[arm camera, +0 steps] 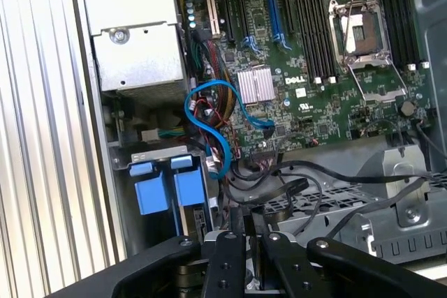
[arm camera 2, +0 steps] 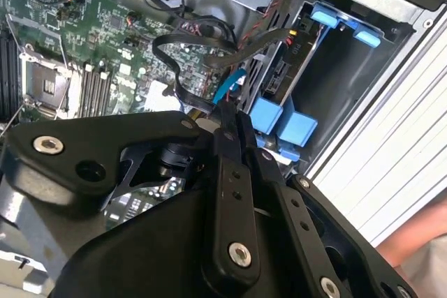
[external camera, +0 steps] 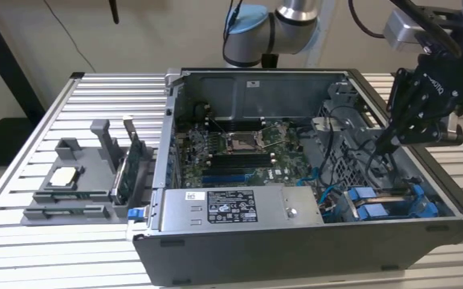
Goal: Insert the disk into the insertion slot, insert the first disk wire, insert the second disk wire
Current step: 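Insert the second disk wire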
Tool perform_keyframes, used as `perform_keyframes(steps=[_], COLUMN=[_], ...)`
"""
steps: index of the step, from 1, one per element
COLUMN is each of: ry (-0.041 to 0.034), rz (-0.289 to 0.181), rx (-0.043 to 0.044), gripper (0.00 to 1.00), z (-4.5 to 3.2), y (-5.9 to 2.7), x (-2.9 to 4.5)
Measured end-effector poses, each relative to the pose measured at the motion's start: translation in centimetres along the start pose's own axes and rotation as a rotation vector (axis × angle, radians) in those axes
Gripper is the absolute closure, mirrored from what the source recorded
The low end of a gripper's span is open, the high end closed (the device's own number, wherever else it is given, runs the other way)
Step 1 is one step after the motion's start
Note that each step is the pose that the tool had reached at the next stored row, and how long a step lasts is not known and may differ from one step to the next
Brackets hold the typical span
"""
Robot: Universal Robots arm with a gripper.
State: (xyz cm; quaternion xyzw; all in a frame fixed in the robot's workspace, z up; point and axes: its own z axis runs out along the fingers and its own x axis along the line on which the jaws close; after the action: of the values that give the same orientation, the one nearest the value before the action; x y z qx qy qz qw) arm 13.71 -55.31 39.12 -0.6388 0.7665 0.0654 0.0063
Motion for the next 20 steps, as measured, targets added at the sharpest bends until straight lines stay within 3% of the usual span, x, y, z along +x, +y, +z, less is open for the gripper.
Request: perform_keyframes(steps=[11,20], ry=[-0.0023,-0.0025], rz=[-0.002,-0.002], rx=[0.0151,0.0167], gripper=[0.84,0.84], z=[0.68,0.80], y=[-0.04,-0.05], x=[0.07,0.10])
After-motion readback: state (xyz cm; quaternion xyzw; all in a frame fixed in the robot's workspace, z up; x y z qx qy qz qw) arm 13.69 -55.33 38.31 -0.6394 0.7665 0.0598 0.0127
